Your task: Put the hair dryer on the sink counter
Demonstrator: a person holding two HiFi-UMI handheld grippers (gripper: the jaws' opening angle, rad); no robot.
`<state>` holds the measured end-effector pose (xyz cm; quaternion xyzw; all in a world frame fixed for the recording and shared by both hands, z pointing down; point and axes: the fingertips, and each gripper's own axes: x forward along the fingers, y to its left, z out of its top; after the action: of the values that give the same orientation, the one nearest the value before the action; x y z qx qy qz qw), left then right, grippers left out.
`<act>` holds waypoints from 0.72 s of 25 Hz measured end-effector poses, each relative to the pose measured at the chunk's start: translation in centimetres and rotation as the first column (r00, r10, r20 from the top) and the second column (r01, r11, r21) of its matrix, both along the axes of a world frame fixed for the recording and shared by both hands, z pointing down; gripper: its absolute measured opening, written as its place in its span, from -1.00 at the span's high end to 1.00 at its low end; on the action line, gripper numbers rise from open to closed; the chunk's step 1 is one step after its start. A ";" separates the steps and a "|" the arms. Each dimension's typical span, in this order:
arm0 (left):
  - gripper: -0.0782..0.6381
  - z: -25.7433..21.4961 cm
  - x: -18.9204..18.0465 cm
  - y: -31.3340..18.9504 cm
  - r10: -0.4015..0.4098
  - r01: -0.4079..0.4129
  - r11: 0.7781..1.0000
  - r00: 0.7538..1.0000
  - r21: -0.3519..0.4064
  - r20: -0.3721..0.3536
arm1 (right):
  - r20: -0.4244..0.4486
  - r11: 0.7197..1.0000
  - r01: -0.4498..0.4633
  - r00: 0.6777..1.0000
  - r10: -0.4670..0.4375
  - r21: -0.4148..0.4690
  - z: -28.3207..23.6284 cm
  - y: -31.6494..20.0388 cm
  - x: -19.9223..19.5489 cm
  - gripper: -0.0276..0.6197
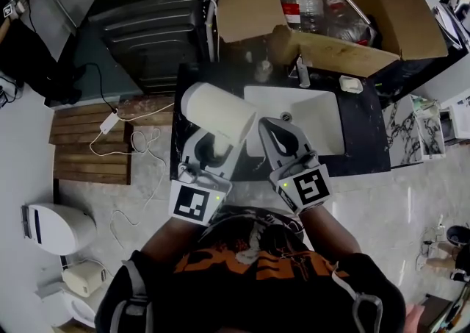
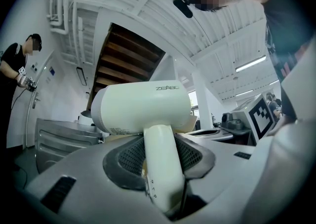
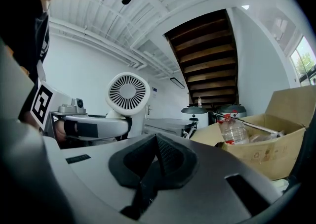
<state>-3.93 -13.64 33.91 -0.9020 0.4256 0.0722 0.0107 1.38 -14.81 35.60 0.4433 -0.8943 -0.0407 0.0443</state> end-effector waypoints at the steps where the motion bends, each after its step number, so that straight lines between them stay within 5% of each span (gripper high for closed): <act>1: 0.29 0.2 -0.3 -0.4 0.001 -0.001 1.000 1.000 -0.003 0.000 | -0.004 1.000 0.002 1.000 -0.002 0.000 0.2 -0.4 -0.3 0.87; 11: 0.29 4.0 -2.8 -3.8 -0.011 0.015 0.996 0.999 -0.086 0.052 | -0.023 0.998 -0.008 1.000 0.007 -0.061 3.1 -3.8 -2.5 0.87; 18: 0.29 9.8 -4.6 -7.1 -0.020 0.042 0.969 0.995 -0.243 0.093 | -0.056 0.989 -0.010 0.998 0.002 -0.147 8.1 -6.5 -4.3 0.87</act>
<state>-8.53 -20.75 43.67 -0.8919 0.4446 -0.0214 -0.0804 -2.88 -21.32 43.69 0.4401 -0.8920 0.0134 0.1021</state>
